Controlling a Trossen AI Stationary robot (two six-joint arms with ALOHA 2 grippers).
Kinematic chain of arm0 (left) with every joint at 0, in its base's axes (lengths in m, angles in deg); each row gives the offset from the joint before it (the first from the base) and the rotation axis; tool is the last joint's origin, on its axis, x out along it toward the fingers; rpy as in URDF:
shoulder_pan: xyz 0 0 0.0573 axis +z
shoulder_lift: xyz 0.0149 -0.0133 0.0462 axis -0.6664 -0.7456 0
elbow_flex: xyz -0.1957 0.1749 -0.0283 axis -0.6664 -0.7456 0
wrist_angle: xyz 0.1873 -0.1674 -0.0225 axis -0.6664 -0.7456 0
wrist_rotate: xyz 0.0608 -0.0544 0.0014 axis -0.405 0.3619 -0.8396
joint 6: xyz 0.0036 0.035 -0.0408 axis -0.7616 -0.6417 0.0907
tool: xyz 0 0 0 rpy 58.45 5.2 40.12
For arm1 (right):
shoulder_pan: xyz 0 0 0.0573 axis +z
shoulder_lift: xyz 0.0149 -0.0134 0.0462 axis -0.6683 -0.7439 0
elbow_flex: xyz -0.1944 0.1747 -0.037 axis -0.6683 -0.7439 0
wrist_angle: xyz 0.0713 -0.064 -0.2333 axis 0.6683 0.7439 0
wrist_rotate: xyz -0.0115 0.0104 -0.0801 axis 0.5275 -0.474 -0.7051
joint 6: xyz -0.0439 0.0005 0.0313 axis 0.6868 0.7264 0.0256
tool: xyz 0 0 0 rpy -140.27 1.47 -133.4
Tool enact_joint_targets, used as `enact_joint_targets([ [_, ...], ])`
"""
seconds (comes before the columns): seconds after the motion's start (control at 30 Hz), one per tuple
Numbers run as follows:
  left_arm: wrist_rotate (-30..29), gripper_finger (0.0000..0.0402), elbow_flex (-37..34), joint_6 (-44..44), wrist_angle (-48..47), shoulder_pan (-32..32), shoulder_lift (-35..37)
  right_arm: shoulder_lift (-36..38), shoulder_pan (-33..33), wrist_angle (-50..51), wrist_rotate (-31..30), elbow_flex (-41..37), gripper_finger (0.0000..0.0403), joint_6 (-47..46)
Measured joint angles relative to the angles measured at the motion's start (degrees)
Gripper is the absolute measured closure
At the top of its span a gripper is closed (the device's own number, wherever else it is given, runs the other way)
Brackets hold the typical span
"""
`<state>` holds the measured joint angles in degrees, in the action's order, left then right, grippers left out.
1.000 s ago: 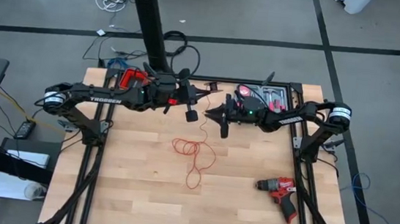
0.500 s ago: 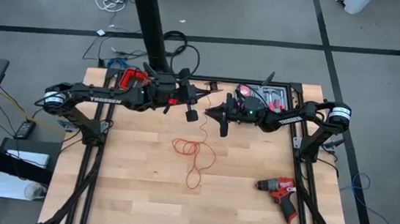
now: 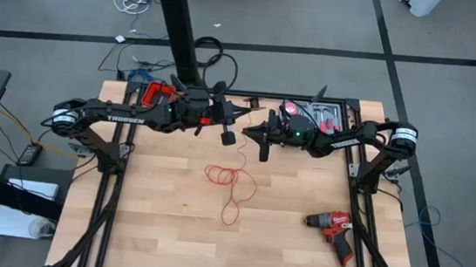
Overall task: Coil cords
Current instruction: Coil the red wire onto the black spool
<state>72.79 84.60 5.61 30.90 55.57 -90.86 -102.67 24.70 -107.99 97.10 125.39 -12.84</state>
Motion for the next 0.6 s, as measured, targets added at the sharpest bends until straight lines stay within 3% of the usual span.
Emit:
enact_joint_targets([
  [0.1, 0.2, 0.0402, 0.0, 0.0, 0.02, 0.0, 0.0, 0.0, -0.02, 0.0, -0.51, 0.0, 0.0397, 0.04],
  [0.37, 0.37, 0.0402, 0.0, 0.02, -0.84, 0.0, 0.02, 0.0, -0.02, 0.42, -1.64, -0.32, 0.0401, 1.61],
  [0.6, 0.38, 0.0402, -0.02, 2.54, -7.22, 0.0, 0.41, 1.89, -1.71, 3.96, -1.81, -4.03, 0.0402, 4.67],
])
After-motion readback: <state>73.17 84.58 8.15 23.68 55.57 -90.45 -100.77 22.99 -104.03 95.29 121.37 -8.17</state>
